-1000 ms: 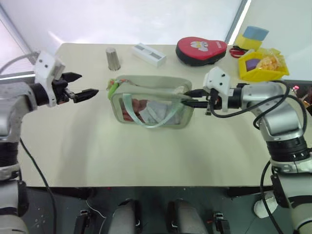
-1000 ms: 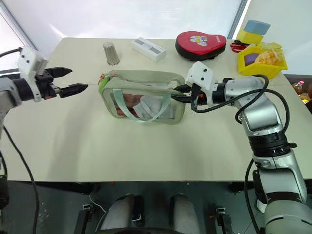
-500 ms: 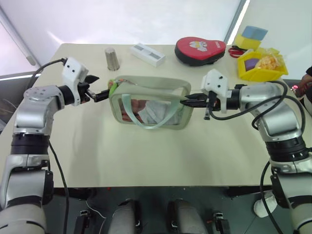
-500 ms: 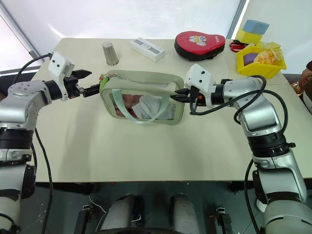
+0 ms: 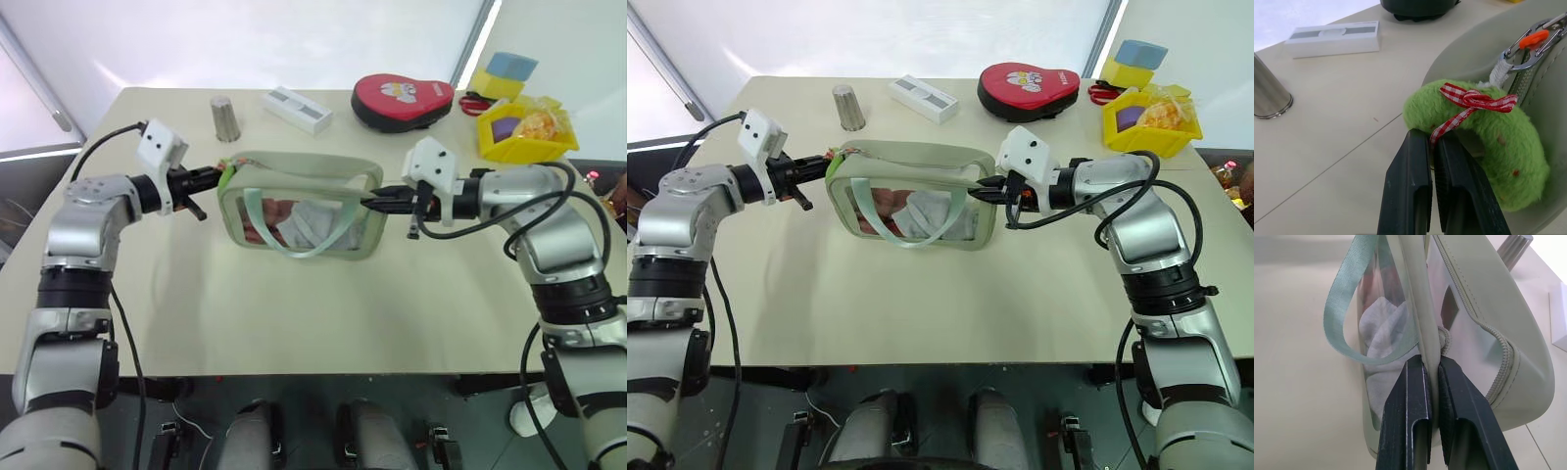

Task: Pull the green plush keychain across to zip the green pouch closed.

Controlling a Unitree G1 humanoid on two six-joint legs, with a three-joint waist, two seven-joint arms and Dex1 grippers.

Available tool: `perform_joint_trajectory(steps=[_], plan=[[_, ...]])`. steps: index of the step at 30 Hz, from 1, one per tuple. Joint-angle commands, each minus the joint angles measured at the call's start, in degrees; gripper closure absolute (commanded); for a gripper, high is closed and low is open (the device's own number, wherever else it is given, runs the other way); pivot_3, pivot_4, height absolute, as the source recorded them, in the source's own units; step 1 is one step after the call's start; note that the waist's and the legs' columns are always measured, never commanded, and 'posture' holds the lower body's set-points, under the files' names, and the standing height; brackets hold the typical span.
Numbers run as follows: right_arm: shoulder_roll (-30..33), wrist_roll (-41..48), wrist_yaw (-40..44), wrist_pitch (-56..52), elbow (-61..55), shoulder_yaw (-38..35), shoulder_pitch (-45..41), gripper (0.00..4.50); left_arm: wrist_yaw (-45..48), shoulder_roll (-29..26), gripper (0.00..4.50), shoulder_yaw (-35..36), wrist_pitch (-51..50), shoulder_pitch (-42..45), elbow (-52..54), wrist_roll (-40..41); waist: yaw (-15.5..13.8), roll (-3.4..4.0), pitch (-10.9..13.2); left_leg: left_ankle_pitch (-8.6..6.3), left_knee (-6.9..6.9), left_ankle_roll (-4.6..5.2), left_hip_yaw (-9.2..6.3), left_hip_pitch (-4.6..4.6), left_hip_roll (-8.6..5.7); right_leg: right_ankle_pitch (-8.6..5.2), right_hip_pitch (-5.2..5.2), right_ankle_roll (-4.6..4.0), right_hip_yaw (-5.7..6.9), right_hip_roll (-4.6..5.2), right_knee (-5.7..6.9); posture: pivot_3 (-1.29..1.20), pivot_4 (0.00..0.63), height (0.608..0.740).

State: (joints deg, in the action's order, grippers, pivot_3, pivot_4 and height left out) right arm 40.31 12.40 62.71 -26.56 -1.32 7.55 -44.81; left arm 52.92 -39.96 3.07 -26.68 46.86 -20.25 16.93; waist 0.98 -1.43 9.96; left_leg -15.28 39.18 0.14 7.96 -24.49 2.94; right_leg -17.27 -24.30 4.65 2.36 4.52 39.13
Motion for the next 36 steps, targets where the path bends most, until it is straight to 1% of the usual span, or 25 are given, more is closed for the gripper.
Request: perform_joint_trajectory(steps=[1, 4, 9, 15, 18, 22, 25, 30, 31, 34, 36], plan=[[-0.53, -0.08, -0.63, 1.29, -0.49, -0.44, -1.65, 4.5, 2.25, -3.1, 4.45, 2.97, -3.28, 3.87, 3.86, 2.95, 0.1, 0.0, 0.0, 0.0, 0.0, 0.0, 0.0, 0.0, 0.0, 0.0, 0.0, 0.0, 0.0, 0.0, 0.0, 0.0, 0.15, 0.74], [-0.83, -0.34, -0.94, 1.76, -0.09, -0.53, -1.73, 4.5, 5.03, -4.95, 4.45, 3.37, -6.72, 6.54, 6.81, 5.58, 0.04, 0.0, 0.0, 0.0, -0.01, 0.0, -0.01, -0.01, 0.0, 0.0, -0.01, 0.0, 0.01, -0.01, 0.0, 0.0, 0.15, 0.74], [-1.43, -0.61, -1.38, 2.37, 0.57, -0.44, -2.0, 4.5, 6.42, -4.77, 4.45, 2.69, -9.21, 9.81, 8.77, 7.53, 0.0, 0.01, 0.0, 0.0, 0.01, 0.0, 0.0, 0.01, -0.01, 0.0, 0.02, 0.0, 0.0, 0.0, 0.0, 0.0, 0.15, 0.74], [-1.71, -0.85, -1.49, 2.78, 0.81, -0.42, -2.26, 4.5, 6.16, -1.2, 4.45, -0.41, -9.77, 9.43, 12.59, 7.3, -0.09, 0.0, 0.0, 0.0, 0.02, 0.0, -0.01, 0.0, -0.01, 0.0, 0.02, 0.0, 0.0, -0.01, 0.02, 0.0, 0.15, 0.74], [-1.88, -0.94, -1.65, 2.89, 0.89, -0.39, -2.35, 4.5, 3.18, 2.18, 4.45, -2.37, -9.06, 9.39, 14.0, 5.79, -0.15, 0.0, 0.0, 0.0, 0.02, 0.0, -0.02, 0.0, -0.01, 0.0, 0.02, 0.0, 0.0, 0.0, 0.02, 0.0, 0.15, 0.74], [-2.2, -1.25, -1.97, 3.23, 1.51, -0.36, -2.59, 4.5, 2.66, 3.29, 4.45, -4.1, -7.16, 8.96, 13.91, 3.81, 0.17, 0.01, 0.0, 0.01, 0.02, 0.0, -0.01, 0.01, -0.01, 0.0, 0.01, 0.0, -0.01, -0.01, 0.03, 0.0, 0.15, 0.74], [-2.14, -1.31, -2.14, 3.36, 1.6, -0.47, -2.55, 4.5, 3.2, 2.59, 3.58, -3.27, -7.02, 9.74, 13.78, 4.02, 0.09, 0.01, 0.0, 0.01, 0.01, -0.01, -0.02, 0.01, 0.0, 0.0, 0.0, 0.0, -0.01, -0.03, 0.03, 0.0, 0.15, 0.74], [-2.26, -1.57, -2.16, 4.04, 2.54, -0.49, -2.83, 4.5, 4.07, -2.49, 1.08, -2.26, -7.69, 11.77, 14.22, 2.86, 0.02, 0.01, 0.0, 0.01, 0.02, -0.01, -0.02, 0.01, 0.0, 0.0, 0.01, 0.0, -0.01, -0.02, 0.02, 0.0, 0.15, 0.74], [-2.31, -1.62, -2.14, 4.31, 2.87, -0.46, -2.95, 4.5, 5.45, -5.41, 0.64, -1.71, -7.75, 11.39, 14.8, 2.7, 0.12, 0.01, 0.0, 0.01, 0.02, -0.01, -0.02, 0.0, 0.0, 0.0, 0.01, 0.0, -0.01, -0.02, 0.03, 0.0, 0.15, 0.74], [-2.49, -1.76, -2.12, 5.0, 3.59, -0.4, -3.19, 4.5, 7.8, -11.14, 0.64, -0.75, -8.57, 9.4, 16.56, 3.24, 0.32, 0.02, 0.01, 0.01, -0.02, -0.01, -0.01, 0.01, 0.0, 0.0, -0.02, 0.0, -0.02, -0.02, 0.01, 0.0, 0.15, 0.74], [-2.68, -1.88, -2.12, 5.36, 4.09, -0.41, -3.48, 4.5, 8.39, -13.54, 0.64, 0.59, -10.47, 5.23, 20.09, 4.8, 0.23, 0.03, 0.0, 0.01, -0.04, -0.01, 0.0, 0.02, 0.0, 0.0, -0.02, 0.0, -0.01, -0.02, 0.0, 0.0, 0.15, 0.74]])
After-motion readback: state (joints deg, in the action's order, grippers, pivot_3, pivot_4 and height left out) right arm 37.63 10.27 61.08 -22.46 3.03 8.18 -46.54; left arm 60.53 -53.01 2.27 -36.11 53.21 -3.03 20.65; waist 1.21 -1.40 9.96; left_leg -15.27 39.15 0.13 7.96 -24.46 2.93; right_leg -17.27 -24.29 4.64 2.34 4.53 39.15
